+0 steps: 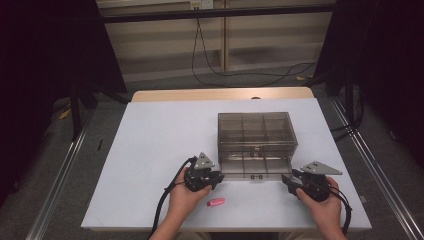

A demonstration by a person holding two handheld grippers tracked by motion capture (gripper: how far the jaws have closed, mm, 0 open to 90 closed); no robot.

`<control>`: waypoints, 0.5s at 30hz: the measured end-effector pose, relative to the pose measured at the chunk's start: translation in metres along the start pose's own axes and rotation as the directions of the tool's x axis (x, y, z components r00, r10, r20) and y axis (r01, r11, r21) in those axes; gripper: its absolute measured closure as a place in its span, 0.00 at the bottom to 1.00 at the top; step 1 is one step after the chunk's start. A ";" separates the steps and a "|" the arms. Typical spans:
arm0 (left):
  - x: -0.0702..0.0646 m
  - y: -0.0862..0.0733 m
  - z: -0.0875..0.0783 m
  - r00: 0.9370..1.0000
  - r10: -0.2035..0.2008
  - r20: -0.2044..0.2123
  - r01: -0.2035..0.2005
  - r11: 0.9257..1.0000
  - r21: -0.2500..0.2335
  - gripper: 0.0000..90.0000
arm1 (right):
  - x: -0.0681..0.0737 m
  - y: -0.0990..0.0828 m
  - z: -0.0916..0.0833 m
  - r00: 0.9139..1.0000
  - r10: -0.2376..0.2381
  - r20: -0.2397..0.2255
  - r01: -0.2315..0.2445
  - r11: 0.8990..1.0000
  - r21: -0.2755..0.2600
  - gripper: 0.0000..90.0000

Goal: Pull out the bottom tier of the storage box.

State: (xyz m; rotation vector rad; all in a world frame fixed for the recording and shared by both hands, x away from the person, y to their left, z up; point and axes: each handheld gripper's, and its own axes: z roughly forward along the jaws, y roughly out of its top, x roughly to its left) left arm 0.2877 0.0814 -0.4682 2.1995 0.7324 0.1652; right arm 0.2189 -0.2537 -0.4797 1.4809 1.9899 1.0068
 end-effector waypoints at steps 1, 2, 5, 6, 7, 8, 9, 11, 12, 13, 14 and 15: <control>0.000 0.000 0.000 1.000 -0.005 0.003 0.005 1.000 -0.005 0.85 | 0.000 0.000 0.000 1.000 -0.001 0.000 0.001 1.000 0.000 0.60; 0.000 0.000 0.000 1.000 -0.010 0.004 0.010 1.000 -0.010 0.85 | 0.000 0.000 0.000 1.000 -0.001 0.000 0.001 1.000 0.000 0.60; 0.000 -0.001 0.000 1.000 -0.007 0.005 0.007 1.000 -0.008 0.85 | 0.000 -0.001 -0.001 1.000 0.003 -0.005 -0.003 1.000 0.000 0.60; 0.000 -0.001 -0.001 1.000 -0.006 0.004 0.006 1.000 -0.004 0.85 | 0.000 -0.001 -0.001 1.000 0.001 -0.005 -0.001 1.000 -0.001 0.60; 0.000 -0.001 -0.001 1.000 -0.008 0.005 0.008 1.000 -0.006 0.85 | 0.001 -0.001 -0.002 1.000 0.003 -0.004 -0.003 1.000 0.001 0.60; 0.000 -0.002 0.000 1.000 -0.008 0.006 0.008 1.000 -0.010 0.85 | 0.001 -0.001 -0.002 1.000 0.003 -0.004 -0.003 1.000 0.001 0.60; 0.000 -0.002 -0.001 1.000 -0.009 0.007 0.009 1.000 -0.006 0.85 | 0.001 -0.001 -0.002 1.000 -0.002 -0.004 0.002 1.000 0.000 0.60; 0.000 -0.002 -0.001 1.000 -0.011 0.011 0.011 1.000 -0.007 0.85 | 0.001 -0.002 -0.002 1.000 -0.004 -0.006 0.004 1.000 -0.002 0.60; 0.000 -0.003 -0.001 1.000 -0.010 0.010 0.010 1.000 -0.009 0.85 | 0.001 -0.002 -0.003 1.000 -0.001 -0.007 0.001 1.000 0.000 0.60; 0.000 -0.003 -0.001 1.000 -0.007 0.011 0.007 1.000 -0.008 0.85 | 0.001 -0.002 -0.003 1.000 -0.002 -0.009 0.002 1.000 -0.001 0.60; -0.001 -0.003 -0.001 1.000 -0.007 0.010 0.007 1.000 -0.009 0.85 | 0.001 -0.002 -0.003 1.000 -0.002 -0.008 0.002 1.000 -0.001 0.60; -0.001 -0.003 -0.001 1.000 -0.005 0.011 0.005 1.000 -0.007 0.85 | 0.001 -0.003 -0.003 1.000 -0.002 -0.007 0.002 1.000 -0.001 0.60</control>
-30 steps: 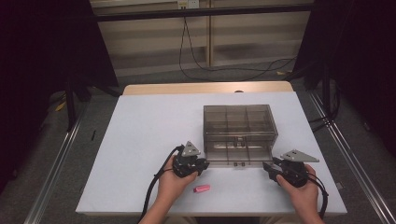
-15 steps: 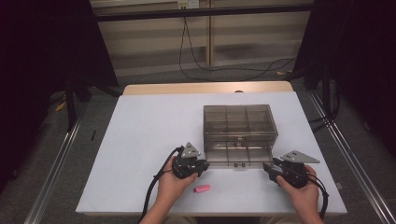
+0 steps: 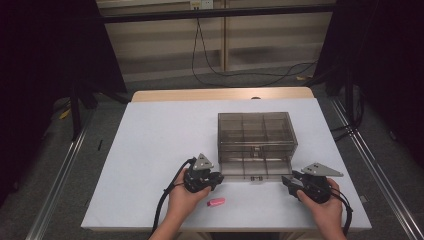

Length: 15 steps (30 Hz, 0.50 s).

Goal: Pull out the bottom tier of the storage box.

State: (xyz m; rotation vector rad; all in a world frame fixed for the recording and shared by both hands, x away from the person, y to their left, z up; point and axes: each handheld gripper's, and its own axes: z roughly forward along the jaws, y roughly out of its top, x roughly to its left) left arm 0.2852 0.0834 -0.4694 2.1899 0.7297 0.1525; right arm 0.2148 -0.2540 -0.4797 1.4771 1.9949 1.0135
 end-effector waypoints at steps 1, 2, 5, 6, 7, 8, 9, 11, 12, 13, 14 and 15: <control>0.000 0.000 0.000 1.000 0.001 0.001 -0.001 1.000 0.001 0.85 | 0.000 0.000 0.000 1.000 0.000 0.000 0.000 1.000 0.002 0.60; 0.000 0.000 0.000 1.000 0.000 0.000 0.000 1.000 0.002 0.85 | 0.000 0.000 0.000 1.000 0.002 -0.001 -0.002 1.000 0.003 0.60; 0.000 0.000 0.000 1.000 0.003 0.001 -0.003 1.000 0.006 0.85 | 0.001 -0.001 -0.001 1.000 0.000 -0.004 0.000 1.000 0.001 0.60; 0.000 0.000 -0.001 1.000 0.002 0.002 -0.002 1.000 0.006 0.85 | 0.001 -0.001 -0.001 1.000 0.001 -0.005 -0.001 1.000 0.001 0.60; 0.000 0.000 -0.001 1.000 0.001 0.003 -0.001 1.000 0.004 0.85 | 0.001 -0.002 -0.002 1.000 -0.001 -0.005 0.001 1.000 0.001 0.60; -0.001 0.000 -0.001 1.000 0.003 0.004 -0.003 1.000 0.005 0.85 | 0.001 -0.002 -0.002 1.000 0.002 -0.006 -0.002 1.000 0.004 0.60; -0.001 -0.001 -0.001 1.000 0.001 0.004 -0.001 1.000 0.003 0.85 | 0.001 -0.002 -0.002 1.000 0.004 -0.006 -0.004 1.000 0.005 0.60; -0.001 -0.001 -0.001 1.000 -0.001 0.007 0.001 1.000 0.005 0.85 | 0.001 -0.002 -0.002 1.000 0.000 -0.005 0.000 1.000 0.004 0.60; -0.001 -0.001 -0.001 1.000 0.000 0.007 0.000 1.000 0.007 0.85 | 0.002 -0.003 -0.003 1.000 0.001 -0.005 -0.001 1.000 0.005 0.60; -0.001 -0.001 -0.001 1.000 0.005 0.007 -0.005 1.000 0.005 0.85 | 0.002 -0.003 -0.003 1.000 0.000 -0.006 0.000 1.000 0.004 0.60; -0.001 -0.001 -0.001 1.000 0.006 0.007 -0.006 1.000 0.007 0.85 | 0.002 -0.003 -0.003 1.000 0.001 -0.006 -0.001 1.000 0.005 0.60; -0.002 -0.001 -0.002 1.000 0.007 0.004 -0.007 1.000 0.015 0.85 | 0.002 -0.004 -0.003 1.000 0.000 -0.007 0.000 1.000 0.005 0.60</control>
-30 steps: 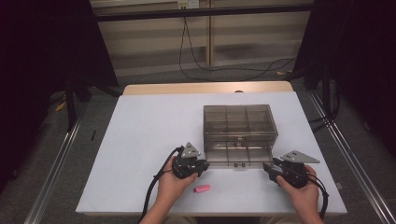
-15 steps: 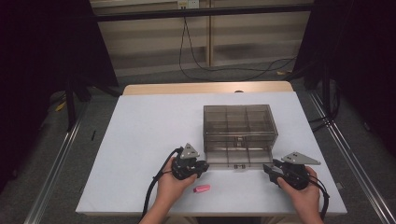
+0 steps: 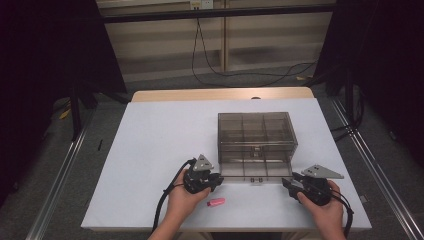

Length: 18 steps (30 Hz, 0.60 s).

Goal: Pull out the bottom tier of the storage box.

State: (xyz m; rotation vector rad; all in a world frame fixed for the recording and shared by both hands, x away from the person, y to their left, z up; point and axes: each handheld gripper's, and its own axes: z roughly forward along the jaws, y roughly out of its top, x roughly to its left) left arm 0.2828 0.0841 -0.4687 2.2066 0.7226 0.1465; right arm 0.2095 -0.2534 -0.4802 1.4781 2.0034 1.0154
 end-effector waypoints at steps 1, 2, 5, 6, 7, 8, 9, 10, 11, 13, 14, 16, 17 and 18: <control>-0.001 0.000 0.000 1.000 -0.003 -0.001 0.003 1.000 -0.001 0.85 | 0.000 0.000 0.000 1.000 0.000 0.000 0.000 1.000 0.000 0.60; -0.001 0.000 0.000 1.000 -0.004 -0.001 0.004 1.000 0.000 0.85 | 0.000 -0.001 -0.001 1.000 -0.001 -0.001 0.001 1.000 0.001 0.60; -0.003 -0.001 -0.001 1.000 0.002 0.001 -0.002 1.000 0.003 0.85 | 0.001 -0.002 -0.002 1.000 -0.005 0.003 0.005 1.000 0.001 0.59; -0.003 -0.001 -0.001 1.000 0.002 0.001 -0.002 1.000 0.003 0.85 | 0.001 -0.002 -0.002 1.000 -0.005 0.003 0.005 1.000 0.001 0.59; -0.003 -0.001 -0.002 1.000 0.010 0.000 -0.010 1.000 0.009 0.85 | 0.002 -0.002 -0.002 1.000 -0.004 0.001 0.004 1.000 0.005 0.59; -0.004 -0.002 -0.002 1.000 0.003 -0.001 -0.003 1.000 0.000 0.85 | 0.002 -0.002 -0.003 1.000 -0.004 0.000 0.004 1.000 0.006 0.59; -0.004 -0.002 -0.002 1.000 0.003 -0.001 -0.003 1.000 0.000 0.85 | 0.002 -0.002 -0.003 1.000 -0.003 0.000 0.003 1.000 0.007 0.59; -0.004 -0.002 -0.002 1.000 0.002 0.002 -0.002 1.000 -0.003 0.85 | 0.002 -0.002 -0.003 1.000 -0.003 0.000 0.003 1.000 0.007 0.59; -0.004 -0.002 -0.003 1.000 0.005 0.005 -0.005 1.000 -0.010 0.85 | 0.002 -0.002 -0.003 1.000 -0.003 0.000 0.003 1.000 0.007 0.59; -0.004 -0.001 -0.003 1.000 0.001 0.009 -0.001 1.000 -0.023 0.85 | 0.002 -0.002 -0.003 1.000 -0.003 0.000 0.003 1.000 0.010 0.59; -0.004 -0.001 -0.003 1.000 0.004 0.007 -0.004 1.000 -0.014 0.85 | 0.002 -0.002 -0.003 1.000 -0.003 0.000 0.003 1.000 0.011 0.59; -0.004 -0.001 -0.003 1.000 -0.004 0.014 0.004 1.000 -0.021 0.86 | 0.002 -0.002 -0.003 1.000 -0.002 0.001 0.002 1.000 0.011 0.59; -0.004 -0.001 -0.003 1.000 -0.004 0.014 0.004 1.000 -0.021 0.86 | 0.002 -0.002 -0.003 1.000 -0.002 0.001 0.002 1.000 0.011 0.59; -0.004 -0.001 -0.003 1.000 -0.003 0.013 0.004 1.000 -0.019 0.86 | 0.002 -0.002 -0.003 1.000 -0.004 0.002 0.004 1.000 0.009 0.59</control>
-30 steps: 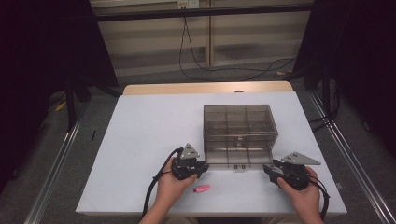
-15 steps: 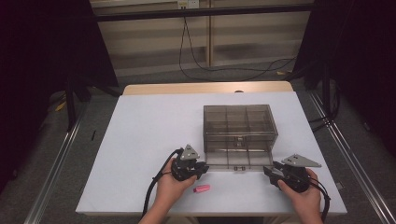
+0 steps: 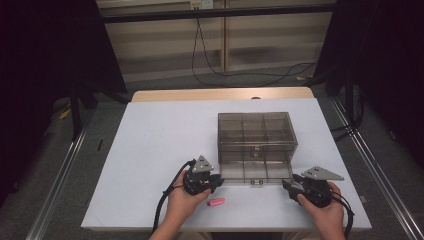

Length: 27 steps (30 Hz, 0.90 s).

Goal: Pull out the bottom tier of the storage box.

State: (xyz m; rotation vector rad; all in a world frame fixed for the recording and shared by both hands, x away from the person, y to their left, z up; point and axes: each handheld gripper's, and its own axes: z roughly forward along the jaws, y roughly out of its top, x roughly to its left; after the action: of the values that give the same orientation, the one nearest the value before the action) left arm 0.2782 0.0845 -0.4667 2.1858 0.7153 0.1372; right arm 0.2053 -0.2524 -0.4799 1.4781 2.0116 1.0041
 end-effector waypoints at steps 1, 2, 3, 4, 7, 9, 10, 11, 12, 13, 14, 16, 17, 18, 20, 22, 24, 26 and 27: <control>0.000 0.000 0.000 1.000 0.001 0.000 -0.001 1.000 0.000 0.86 | 0.000 0.000 0.000 1.000 0.000 -0.003 0.000 1.000 0.002 0.59; 0.000 0.000 0.000 1.000 0.002 0.001 -0.002 1.000 0.000 0.86 | -0.001 0.000 0.000 1.000 0.002 -0.007 -0.002 1.000 -0.001 0.59; 0.000 0.000 0.000 1.000 0.002 0.001 -0.002 1.000 0.000 0.86 | -0.001 0.000 0.000 1.000 0.002 -0.007 -0.002 1.000 -0.001 0.59; 0.000 0.000 0.000 1.000 0.004 0.001 -0.004 1.000 0.002 0.86 | -0.001 0.000 -0.001 1.000 0.003 -0.009 -0.003 1.000 0.000 0.59; -0.001 0.000 -0.001 1.000 0.006 0.002 -0.006 1.000 0.005 0.85 | 0.000 -0.001 -0.002 1.000 0.002 -0.008 -0.002 1.000 0.002 0.59; -0.001 -0.001 -0.001 1.000 0.003 0.004 -0.003 1.000 0.010 0.85 | 0.000 -0.001 -0.002 1.000 0.004 -0.010 -0.004 1.000 0.003 0.59; -0.001 -0.001 -0.001 1.000 0.004 0.005 -0.004 1.000 0.010 0.85 | 0.000 -0.001 -0.002 1.000 0.003 -0.011 -0.003 1.000 0.002 0.59; -0.001 -0.001 -0.001 1.000 -0.001 0.005 0.001 1.000 0.005 0.85 | 0.000 -0.001 -0.002 1.000 0.001 -0.011 -0.001 1.000 -0.001 0.59; -0.001 -0.001 -0.001 1.000 -0.003 0.007 0.003 1.000 0.003 0.85 | 0.000 -0.001 -0.002 1.000 0.002 -0.011 -0.002 1.000 -0.002 0.58; -0.001 -0.001 -0.001 1.000 -0.003 0.007 0.003 1.000 0.003 0.85 | 0.000 -0.001 -0.002 1.000 0.002 -0.011 -0.002 1.000 -0.002 0.58; -0.002 -0.001 -0.001 1.000 -0.004 0.007 0.004 1.000 0.003 0.85 | 0.000 -0.001 -0.003 1.000 -0.001 -0.011 0.001 1.000 -0.001 0.58; -0.002 -0.001 -0.001 1.000 -0.002 0.008 0.002 1.000 0.000 0.85 | 0.000 -0.001 -0.003 1.000 0.002 -0.014 -0.002 1.000 -0.002 0.57; -0.001 -0.001 -0.001 1.000 -0.004 0.010 0.004 1.000 0.002 0.85 | 0.000 -0.001 -0.003 1.000 0.005 -0.017 -0.005 1.000 -0.002 0.55; -0.001 -0.001 -0.001 1.000 -0.002 0.012 0.002 1.000 0.006 0.84 | 0.001 -0.001 -0.003 1.000 0.007 -0.022 -0.007 1.000 -0.001 0.51; -0.001 -0.002 -0.001 1.000 -0.008 0.023 0.008 1.000 -0.001 0.82 | 0.002 0.000 -0.002 0.999 0.011 -0.031 -0.011 1.000 0.003 0.47; -0.001 -0.002 -0.002 0.999 -0.013 0.035 0.013 1.000 0.004 0.77 | 0.004 0.001 -0.003 0.999 0.012 -0.031 -0.012 1.000 0.004 0.43; 0.001 -0.003 -0.003 0.999 -0.019 0.043 0.018 1.000 0.008 0.71 | 0.005 0.002 -0.003 0.999 0.007 -0.035 -0.007 1.000 0.008 0.40; 0.002 -0.004 -0.005 0.999 -0.027 0.043 0.027 1.000 0.004 0.66 | 0.005 0.003 -0.003 0.999 0.005 -0.042 -0.005 1.000 0.007 0.36; 0.002 -0.004 -0.005 0.998 -0.039 0.042 0.039 0.999 -0.006 0.62 | 0.004 0.003 -0.003 0.999 0.010 -0.043 -0.010 1.000 0.009 0.32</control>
State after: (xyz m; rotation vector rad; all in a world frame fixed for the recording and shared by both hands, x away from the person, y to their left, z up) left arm 0.2768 0.0912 -0.4663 2.1605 0.7324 0.0739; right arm 0.2041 -0.2489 -0.4757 1.4845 2.0429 1.0409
